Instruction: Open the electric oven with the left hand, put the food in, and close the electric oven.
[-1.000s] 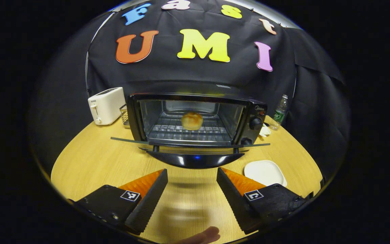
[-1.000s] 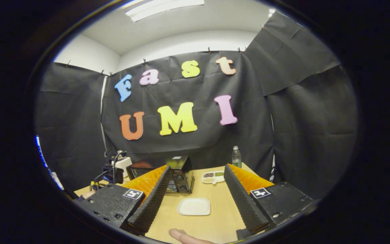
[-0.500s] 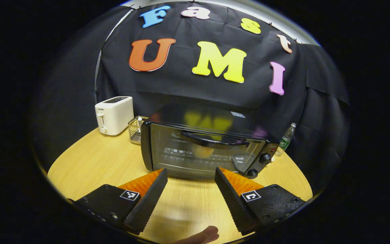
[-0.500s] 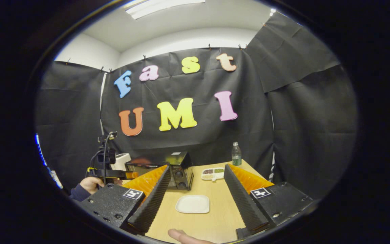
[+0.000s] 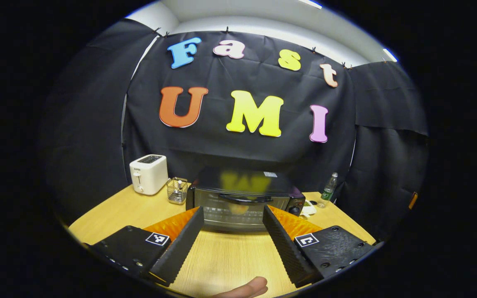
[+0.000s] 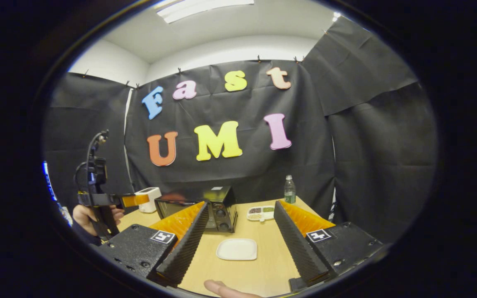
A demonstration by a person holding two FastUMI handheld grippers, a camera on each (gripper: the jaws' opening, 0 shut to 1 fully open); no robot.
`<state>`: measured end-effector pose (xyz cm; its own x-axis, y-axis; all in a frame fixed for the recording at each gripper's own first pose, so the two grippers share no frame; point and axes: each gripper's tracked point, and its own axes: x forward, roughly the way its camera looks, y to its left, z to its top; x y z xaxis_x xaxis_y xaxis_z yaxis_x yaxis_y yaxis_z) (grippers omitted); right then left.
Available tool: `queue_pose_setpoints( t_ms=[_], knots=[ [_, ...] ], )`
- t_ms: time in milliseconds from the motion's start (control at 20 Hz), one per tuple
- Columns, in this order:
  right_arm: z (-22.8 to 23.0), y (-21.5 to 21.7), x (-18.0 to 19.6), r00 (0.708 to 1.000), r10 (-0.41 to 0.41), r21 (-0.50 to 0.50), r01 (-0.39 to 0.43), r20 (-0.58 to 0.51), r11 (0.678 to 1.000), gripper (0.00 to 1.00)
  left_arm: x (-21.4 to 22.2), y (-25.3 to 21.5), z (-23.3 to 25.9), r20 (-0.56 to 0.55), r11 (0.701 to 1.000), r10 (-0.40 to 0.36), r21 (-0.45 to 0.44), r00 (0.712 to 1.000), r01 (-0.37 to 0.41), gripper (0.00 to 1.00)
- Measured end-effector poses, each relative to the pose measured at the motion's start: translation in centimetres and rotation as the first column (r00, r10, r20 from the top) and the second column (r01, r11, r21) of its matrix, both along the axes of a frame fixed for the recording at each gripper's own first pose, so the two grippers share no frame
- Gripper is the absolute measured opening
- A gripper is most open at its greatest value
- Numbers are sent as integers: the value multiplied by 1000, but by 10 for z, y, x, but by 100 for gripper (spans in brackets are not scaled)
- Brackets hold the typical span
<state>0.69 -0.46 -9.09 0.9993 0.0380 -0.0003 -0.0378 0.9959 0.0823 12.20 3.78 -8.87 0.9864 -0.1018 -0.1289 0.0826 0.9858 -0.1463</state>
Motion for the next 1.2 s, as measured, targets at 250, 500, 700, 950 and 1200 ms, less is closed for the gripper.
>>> queue_pose_setpoints(
  t_ms=[250, 500, 700, 950, 1200],
  knots=[
    [9, 2, -7, 1000, -9, -19, 10, 16, 1000, 97, -48, -2, 33, 61, 999, 5, 42, 998, -7, 94],
    [22, 9, -21, 999, -12, -46, 14, 40, 999, 97, -103, 2, 44, 111, 995, 23, 97, 994, -34, 94],
    [27, 17, -33, 999, -3, -72, 7, 55, 997, 97, -145, 3, 37, 136, 996, 24, 79, 990, -35, 94],
    [26, 21, -42, 999, -5, -82, 9, 50, 997, 97, -181, 3, 33, 166, 993, 38, 104, 985, -56, 94],
    [29, 23, -45, 998, -11, -64, 16, 67, 998, 97, -194, 5, 45, 209, 989, 45, 130, 977, -73, 94]
  ],
)
